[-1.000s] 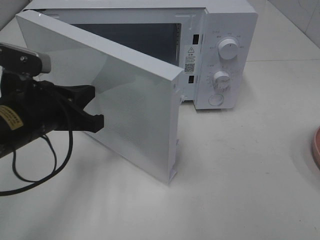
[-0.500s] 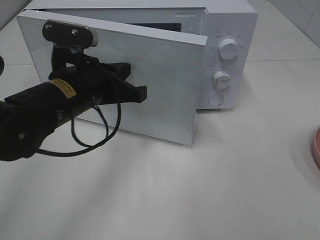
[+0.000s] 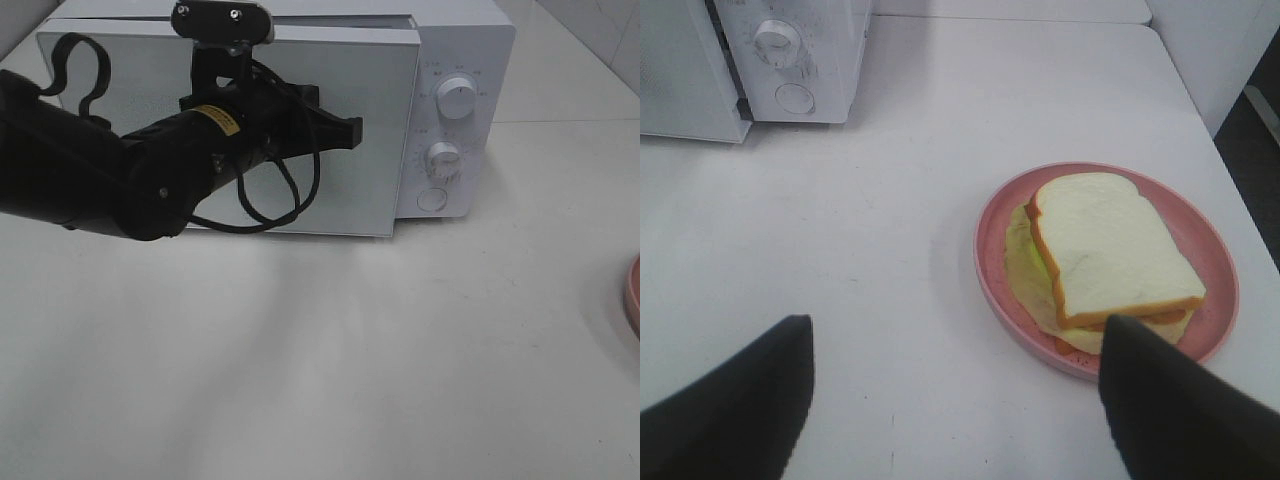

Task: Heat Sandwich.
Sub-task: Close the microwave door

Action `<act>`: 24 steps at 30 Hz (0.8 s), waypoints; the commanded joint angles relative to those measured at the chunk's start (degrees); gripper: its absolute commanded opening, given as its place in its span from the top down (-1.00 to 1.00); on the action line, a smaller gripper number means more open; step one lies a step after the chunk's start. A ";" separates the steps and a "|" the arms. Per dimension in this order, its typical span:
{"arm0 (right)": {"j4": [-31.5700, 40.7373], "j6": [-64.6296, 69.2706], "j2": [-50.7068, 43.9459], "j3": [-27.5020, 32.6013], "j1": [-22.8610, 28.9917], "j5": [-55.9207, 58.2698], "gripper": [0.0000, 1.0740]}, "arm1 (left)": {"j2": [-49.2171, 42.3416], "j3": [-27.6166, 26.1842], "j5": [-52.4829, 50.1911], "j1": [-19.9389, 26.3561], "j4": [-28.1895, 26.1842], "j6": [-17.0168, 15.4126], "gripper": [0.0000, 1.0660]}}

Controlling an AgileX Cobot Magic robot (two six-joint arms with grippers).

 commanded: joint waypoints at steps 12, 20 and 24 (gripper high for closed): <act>-0.06 -0.46 -1.49 0.00 -0.46 -0.34 -0.42 | 6.36 -10.71 5.33 -0.52 -2.64 1.20 1.00; -0.06 -0.29 -1.49 0.00 -0.46 -0.34 -0.42 | 7.91 -14.95 7.68 1.49 -9.63 7.62 1.00; -0.06 -0.29 -1.49 0.00 -0.46 -0.34 -0.42 | 8.42 -16.84 9.34 2.58 -10.37 7.05 1.00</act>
